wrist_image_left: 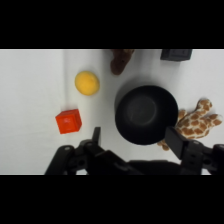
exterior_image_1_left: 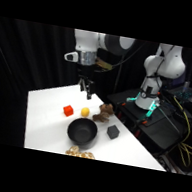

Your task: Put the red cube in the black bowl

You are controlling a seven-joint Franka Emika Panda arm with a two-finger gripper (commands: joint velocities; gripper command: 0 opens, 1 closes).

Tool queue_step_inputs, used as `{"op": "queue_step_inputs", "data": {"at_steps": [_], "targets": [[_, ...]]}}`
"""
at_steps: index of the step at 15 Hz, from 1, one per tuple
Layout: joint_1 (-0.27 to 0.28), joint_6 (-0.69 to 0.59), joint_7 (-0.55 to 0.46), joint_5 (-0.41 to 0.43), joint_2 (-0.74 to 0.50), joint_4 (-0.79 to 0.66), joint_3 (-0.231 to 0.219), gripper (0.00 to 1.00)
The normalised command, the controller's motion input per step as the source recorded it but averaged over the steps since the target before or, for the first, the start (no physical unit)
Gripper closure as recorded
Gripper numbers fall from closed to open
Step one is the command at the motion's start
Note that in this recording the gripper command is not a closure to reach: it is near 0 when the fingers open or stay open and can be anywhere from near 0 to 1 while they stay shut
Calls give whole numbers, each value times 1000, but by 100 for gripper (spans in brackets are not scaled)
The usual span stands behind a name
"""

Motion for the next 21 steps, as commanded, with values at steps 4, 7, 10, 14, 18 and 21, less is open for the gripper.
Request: {"op": "queue_step_inputs", "data": {"at_steps": [4, 7, 10, 14, 18, 21], "targets": [[-12, -30, -61, -64, 16, 95, -39, 0], [-112, -111, -238, -126, 132, 343, -120, 0], [-152, -134, -383, -51, 239, 474, -112, 0], [-106, -92, -383, 49, 329, 455, -20, 0], [-87, 32, -271, 101, 343, 295, 33, 0], [-112, 118, -216, 116, 293, 184, 53, 0]]}}
